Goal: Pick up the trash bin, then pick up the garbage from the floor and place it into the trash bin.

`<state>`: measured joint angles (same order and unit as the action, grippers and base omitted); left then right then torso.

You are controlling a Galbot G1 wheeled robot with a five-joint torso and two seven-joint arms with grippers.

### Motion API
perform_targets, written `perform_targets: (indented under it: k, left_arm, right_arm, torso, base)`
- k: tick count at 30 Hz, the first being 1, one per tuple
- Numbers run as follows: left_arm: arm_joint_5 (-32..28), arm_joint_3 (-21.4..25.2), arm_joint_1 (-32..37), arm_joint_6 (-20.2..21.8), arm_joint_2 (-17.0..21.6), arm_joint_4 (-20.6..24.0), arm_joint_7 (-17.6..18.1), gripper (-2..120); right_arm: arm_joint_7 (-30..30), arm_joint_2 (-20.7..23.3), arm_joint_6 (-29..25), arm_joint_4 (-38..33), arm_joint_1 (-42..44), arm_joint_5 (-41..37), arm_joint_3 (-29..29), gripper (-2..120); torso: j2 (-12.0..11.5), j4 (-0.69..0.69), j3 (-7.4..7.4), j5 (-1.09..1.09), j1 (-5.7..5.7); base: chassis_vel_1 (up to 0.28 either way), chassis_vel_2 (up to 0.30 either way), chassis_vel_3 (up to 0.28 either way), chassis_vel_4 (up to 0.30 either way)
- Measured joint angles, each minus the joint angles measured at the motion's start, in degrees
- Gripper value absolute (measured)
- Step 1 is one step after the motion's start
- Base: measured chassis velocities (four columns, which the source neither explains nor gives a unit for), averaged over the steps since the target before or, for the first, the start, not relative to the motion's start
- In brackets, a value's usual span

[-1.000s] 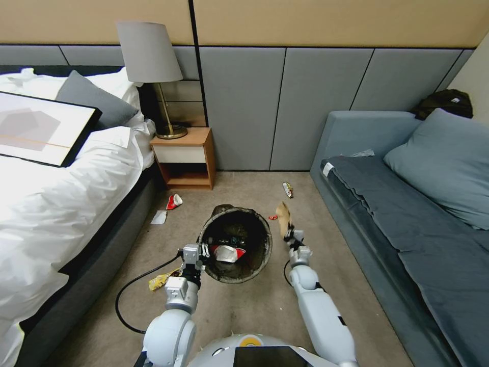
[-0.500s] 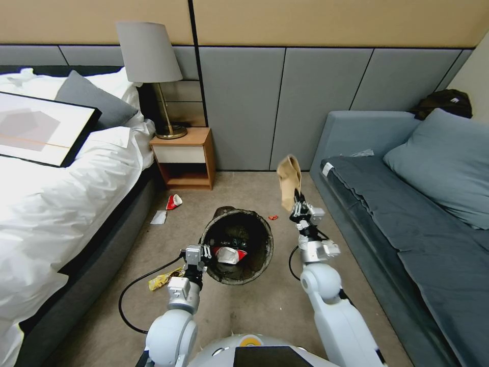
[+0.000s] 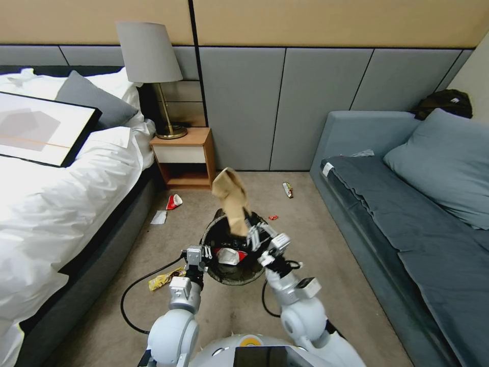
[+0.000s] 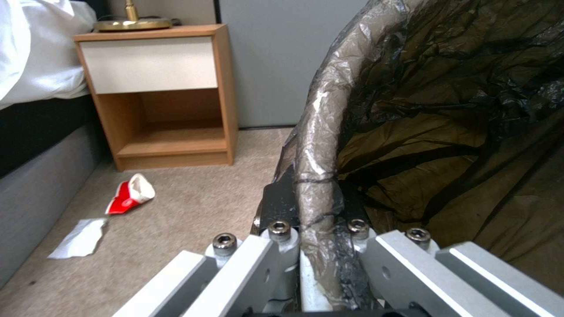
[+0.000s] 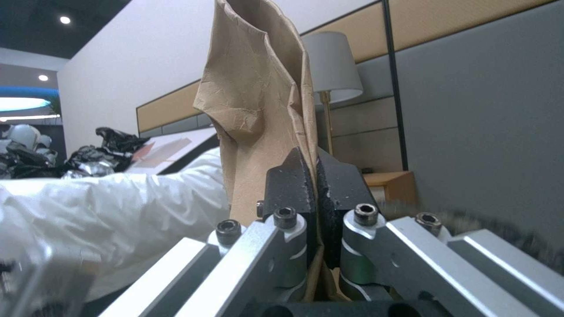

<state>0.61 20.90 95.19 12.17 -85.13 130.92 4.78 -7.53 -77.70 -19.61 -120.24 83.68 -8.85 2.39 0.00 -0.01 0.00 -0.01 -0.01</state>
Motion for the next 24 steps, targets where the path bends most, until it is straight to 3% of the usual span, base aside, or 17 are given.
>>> perform_targets:
  k: [24]
  left_arm:
    - [-0.1,0.2,-0.2,0.1,0.1,1.2,-0.3,0]
  right_arm:
    - [0.0,-1.2,-2.1,11.2,-1.1,0.8,2.4,0]
  torso:
    - [0.0,0.00,0.01,0.01,0.01]
  base:
    - [0.000,0.000,0.000,0.000]
